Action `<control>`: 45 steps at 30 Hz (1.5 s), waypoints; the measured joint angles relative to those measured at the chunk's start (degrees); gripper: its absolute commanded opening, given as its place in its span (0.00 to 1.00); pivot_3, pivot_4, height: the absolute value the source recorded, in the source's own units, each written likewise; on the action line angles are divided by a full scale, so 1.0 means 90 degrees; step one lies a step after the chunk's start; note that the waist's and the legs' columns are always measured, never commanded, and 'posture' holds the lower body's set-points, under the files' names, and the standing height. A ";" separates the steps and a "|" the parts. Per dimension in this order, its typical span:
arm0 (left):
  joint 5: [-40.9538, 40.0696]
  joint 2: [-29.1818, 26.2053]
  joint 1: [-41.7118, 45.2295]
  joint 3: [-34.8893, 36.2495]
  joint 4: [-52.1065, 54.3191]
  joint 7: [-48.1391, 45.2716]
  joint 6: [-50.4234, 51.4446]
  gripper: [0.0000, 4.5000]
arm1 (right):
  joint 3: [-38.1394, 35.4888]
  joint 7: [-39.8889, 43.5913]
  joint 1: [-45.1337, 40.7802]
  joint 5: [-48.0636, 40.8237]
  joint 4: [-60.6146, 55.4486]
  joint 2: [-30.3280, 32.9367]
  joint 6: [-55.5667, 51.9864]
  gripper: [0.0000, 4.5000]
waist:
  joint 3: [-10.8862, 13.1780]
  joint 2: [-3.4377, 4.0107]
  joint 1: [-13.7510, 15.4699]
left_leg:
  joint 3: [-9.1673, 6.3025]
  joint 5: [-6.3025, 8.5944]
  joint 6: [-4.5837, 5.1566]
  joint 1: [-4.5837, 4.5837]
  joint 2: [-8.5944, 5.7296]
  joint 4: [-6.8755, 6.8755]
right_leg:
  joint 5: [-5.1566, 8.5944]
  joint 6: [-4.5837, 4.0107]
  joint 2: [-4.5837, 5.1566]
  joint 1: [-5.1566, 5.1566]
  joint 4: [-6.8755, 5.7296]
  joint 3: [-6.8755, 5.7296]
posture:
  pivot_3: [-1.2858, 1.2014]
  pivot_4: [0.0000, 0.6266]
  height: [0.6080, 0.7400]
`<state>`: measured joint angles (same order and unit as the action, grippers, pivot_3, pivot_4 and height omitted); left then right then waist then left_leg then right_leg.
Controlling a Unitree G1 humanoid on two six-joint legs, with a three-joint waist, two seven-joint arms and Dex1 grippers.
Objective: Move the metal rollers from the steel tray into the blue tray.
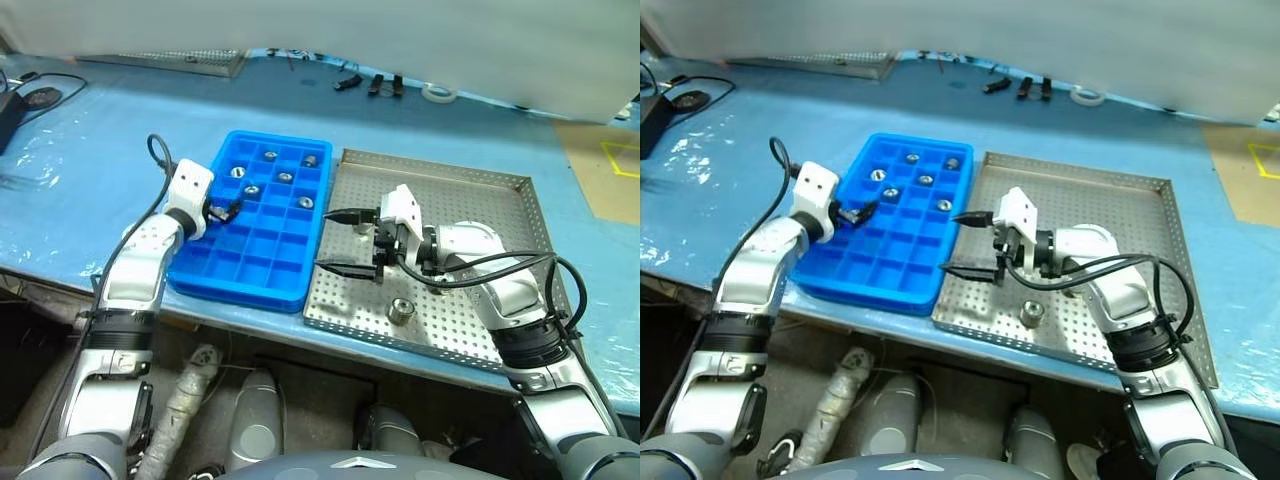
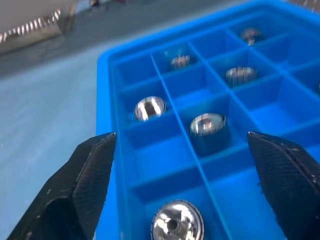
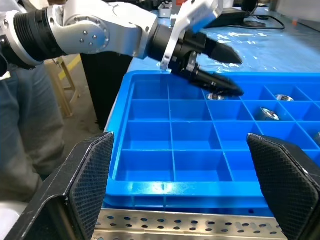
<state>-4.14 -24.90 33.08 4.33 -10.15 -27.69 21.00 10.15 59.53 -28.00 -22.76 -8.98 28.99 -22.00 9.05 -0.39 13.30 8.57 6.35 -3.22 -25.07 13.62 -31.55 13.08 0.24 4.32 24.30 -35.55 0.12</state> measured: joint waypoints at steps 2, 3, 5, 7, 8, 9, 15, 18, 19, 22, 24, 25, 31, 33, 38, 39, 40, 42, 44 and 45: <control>-0.0145 0.0079 0.0270 -0.0013 -0.0072 -0.0192 -0.0103 0.96 | -0.0112 -0.0096 0.0020 -0.0026 -0.0147 0.0038 -0.0085 1.00 | 0.0000 0.0000 -0.0027 | 0.0000 0.0000 0.0000 0.0002 0.0000 -0.0006 | 0.0000 0.0000 0.0000 -0.0001 -0.0004 0.0004 | 0.58 0.24 1.00; -0.0176 0.0099 0.0347 -0.0035 -0.0085 -0.0272 -0.0141 0.96 | -0.0145 -0.0125 0.0026 -0.0037 -0.0187 0.0047 -0.0115 1.00 | 0.0000 0.0000 -0.0046 | 0.0000 0.0000 0.0000 0.0003 0.0000 -0.0007 | 0.0000 0.0000 0.0000 -0.0001 -0.0005 0.0004 | 0.57 0.24 1.00; -0.0305 0.0201 0.0641 -0.0183 -0.0321 -0.0646 -0.0293 0.96 | -0.0332 -0.0243 0.0158 -0.0117 -0.0380 0.0146 -0.0266 1.00 | 0.0000 0.0001 -0.0062 | 0.0001 -0.0002 -0.0003 0.0000 0.0000 -0.0008 | 0.0000 0.0000 0.0001 -0.0001 -0.0007 0.0003 | 0.55 0.24 1.00; -0.0409 0.0331 0.0949 -0.0422 -0.0647 -0.1135 -0.0440 0.96 | -0.0554 -0.0370 0.0355 -0.0182 -0.0572 0.0313 -0.0409 1.00 | 0.0000 0.0000 -0.0092 | 0.0002 -0.0002 -0.0002 -0.0001 -0.0004 -0.0012 | -0.0001 0.0001 0.0003 -0.0004 -0.0006 0.0004 | 0.53 0.24 1.00; -0.0440 0.0401 0.1090 -0.0576 -0.0807 -0.1427 -0.0508 0.96 | -0.0676 -0.0439 0.0479 -0.0217 -0.0676 0.0396 -0.0468 1.00 | 0.0000 0.0000 -0.0125 | 0.0002 -0.0002 -0.0002 -0.0001 -0.0005 -0.0016 | -0.0002 0.0003 0.0004 -0.0005 -0.0005 0.0005 | 0.51 0.24 1.00; -0.0495 0.0479 0.1207 -0.0760 -0.0932 -0.1778 -0.0558 0.96 | -0.0815 -0.0537 0.0650 -0.0238 -0.0821 0.0490 -0.0538 1.00 | 0.0000 0.0000 -0.0170 | 0.0003 -0.0002 -0.0001 -0.0001 -0.0006 -0.0016 | -0.0003 0.0005 0.0006 -0.0005 -0.0004 0.0007 | 0.51 0.24 1.00; -0.0654 0.0806 0.1445 -0.1938 -0.1413 -0.3941 -0.0784 0.96 | -0.1681 -0.1211 0.1844 -0.0359 -0.1783 0.0828 -0.0983 1.00 | -0.0002 0.0003 -0.0521 | 0.0009 -0.0001 0.0001 0.0010 -0.0004 0.0001 | -0.0008 0.0014 -0.0001 -0.0005 0.0000 0.0013 | 0.42 0.24 1.00; -0.0643 0.0966 0.1591 -0.2429 -0.1843 -0.4975 -0.1004 0.96 | -0.2178 -0.1641 0.2643 -0.0542 -0.2590 0.0862 -0.1296 1.00 | -0.0004 0.0007 -0.0729 | 0.0023 -0.0001 0.0002 0.0030 -0.0006 0.0020 | -0.0008 0.0013 -0.0003 -0.0011 0.0011 0.0024 | 0.39 0.24 1.00; -0.0625 0.1012 0.1623 -0.2546 -0.2006 -0.5231 -0.1124 0.96 | -0.2297 -0.1758 0.2862 -0.0612 -0.2825 0.0862 -0.1399 1.00 | -0.0004 0.0007 -0.0831 | 0.0030 -0.0001 0.0003 0.0037 -0.0006 0.0026 | -0.0006 0.0011 -0.0004 -0.0012 0.0014 0.0033 | 0.38 0.24 1.00; -0.0390 0.1327 0.1927 -0.2809 -0.2733 -0.5636 -0.1654 0.96 | -0.2591 -0.2080 0.3548 -0.0738 -0.3465 0.0861 -0.1583 1.00 | -0.0004 0.0008 -0.1007 | 0.0045 0.0006 0.0014 0.0065 -0.0008 0.0031 | 0.0001 0.0002 -0.0005 -0.0028 0.0024 0.0055 | 0.35 0.24 1.00; -0.0261 0.1521 0.2164 -0.2919 -0.3177 -0.5805 -0.1967 0.96 | -0.2677 -0.2244 0.3987 -0.0766 -0.3779 0.0843 -0.1662 1.00 | -0.0005 0.0008 -0.1073 | 0.0058 0.0021 0.0038 0.0098 -0.0009 0.0037 | -0.0001 0.0004 -0.0005 -0.0058 0.0054 0.0077 | 0.33 0.24 1.00; -0.0194 0.1653 0.2301 -0.2980 -0.3457 -0.5937 -0.2137 0.96 | -0.2771 -0.2344 0.4282 -0.0794 -0.3982 0.0806 -0.1706 1.00 | -0.0005 0.0009 -0.1112 | 0.0076 0.0028 0.0050 0.0120 -0.0013 0.0039 | -0.0002 0.0011 -0.0002 -0.0078 0.0071 0.0099 | 0.33 0.24 1.00; 0.0413 0.2107 0.2641 -0.3284 -0.4753 -0.6256 -0.3026 0.96 | -0.2942 -0.2728 0.5490 -0.0844 -0.4704 0.0596 -0.1712 1.00 | -0.0005 0.0007 -0.1413 | 0.0148 0.0068 0.0111 0.0171 -0.0041 0.0041 | 0.0024 0.0084 0.0011 -0.0108 0.0108 0.0159 | 0.30 0.24 1.00; 0.0615 0.2196 0.2651 -0.3327 -0.5095 -0.6342 -0.3286 0.96 | -0.2971 -0.2856 0.5678 -0.0841 -0.4791 0.0530 -0.1674 1.00 | -0.0003 0.0005 -0.1544 | 0.0154 0.0077 0.0124 0.0169 -0.0049 0.0041 | 0.0016 0.0073 0.0016 -0.0103 0.0109 0.0166 | 0.30 0.24 1.00; 0.0866 0.2231 0.2810 -0.3326 -0.5465 -0.6493 -0.3620 0.96 | -0.2990 -0.2975 0.5891 -0.0745 -0.4812 0.0482 -0.1398 1.00 | -0.0004 0.0005 -0.1588 | 0.0160 0.0086 0.0138 0.0169 -0.0065 0.0041 | 0.0015 0.0069 0.0035 -0.0102 0.0111 0.0169 | 0.30 0.24 1.00; 0.0907 0.2240 0.2823 -0.3318 -0.5538 -0.6481 -0.3684 0.96 | -0.2990 -0.2991 0.5906 -0.0723 -0.4805 0.0482 -0.1331 1.00 | -0.0004 0.0005 -0.1587 | 0.0162 0.0089 0.0143 0.0169 -0.0076 0.0041 | 0.0017 0.0073 0.0047 -0.0103 0.0111 0.0171 | 0.30 0.24 1.00; 0.0969 0.2252 0.2823 -0.3319 -0.5585 -0.6472 -0.3731 0.96 | -0.2989 -0.3005 0.5912 -0.0709 -0.4795 0.0482 -0.1293 1.00 | -0.0003 0.0005 -0.1586 | 0.0163 0.0092 0.0149 0.0168 -0.0084 0.0041 | 0.0019 0.0076 0.0058 -0.0103 0.0111 0.0170 | 0.30 0.24 1.00; 0.1047 0.2275 0.2822 -0.3316 -0.5700 -0.6444 -0.3803 0.96 | -0.2989 -0.3021 0.5913 -0.0687 -0.4753 0.0483 -0.1231 1.00 | -0.0003 0.0005 -0.1587 | 0.0170 0.0101 0.0163 0.0167 -0.0100 0.0037 | 0.0023 0.0083 0.0088 -0.0106 0.0110 0.0170 | 0.30 0.24 1.00; 0.1087 0.2306 0.2824 -0.3293 -0.5735 -0.6401 -0.3855 0.96 | -0.2989 -0.3027 0.5906 -0.0677 -0.4721 0.0485 -0.1208 1.00 | -0.0003 0.0004 -0.1587 | 0.0173 0.0109 0.0176 0.0165 -0.0108 0.0031 | 0.0025 0.0086 0.0091 -0.0112 0.0113 0.0170 | 0.30 0.24 1.00; 0.1104 0.2319 0.2824 -0.3278 -0.5758 -0.6377 -0.3881 0.96 | -0.2987 -0.3028 0.5897 -0.0671 -0.4715 0.0490 -0.1201 1.00 | -0.0003 0.0004 -0.1586 | 0.0174 0.0110 0.0179 0.0165 -0.0112 0.0031 | 0.0025 0.0087 0.0093 -0.0113 0.0114 0.0170 | 0.31 0.24 1.00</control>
<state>5.80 -4.03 58.50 -25.17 -61.97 -85.08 -13.93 -16.74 32.27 25.07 -28.80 -51.42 33.40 -32.81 9.02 -0.35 -0.98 10.13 7.34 -1.62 -23.58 12.61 -31.27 13.30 1.02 5.16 23.29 -34.52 1.65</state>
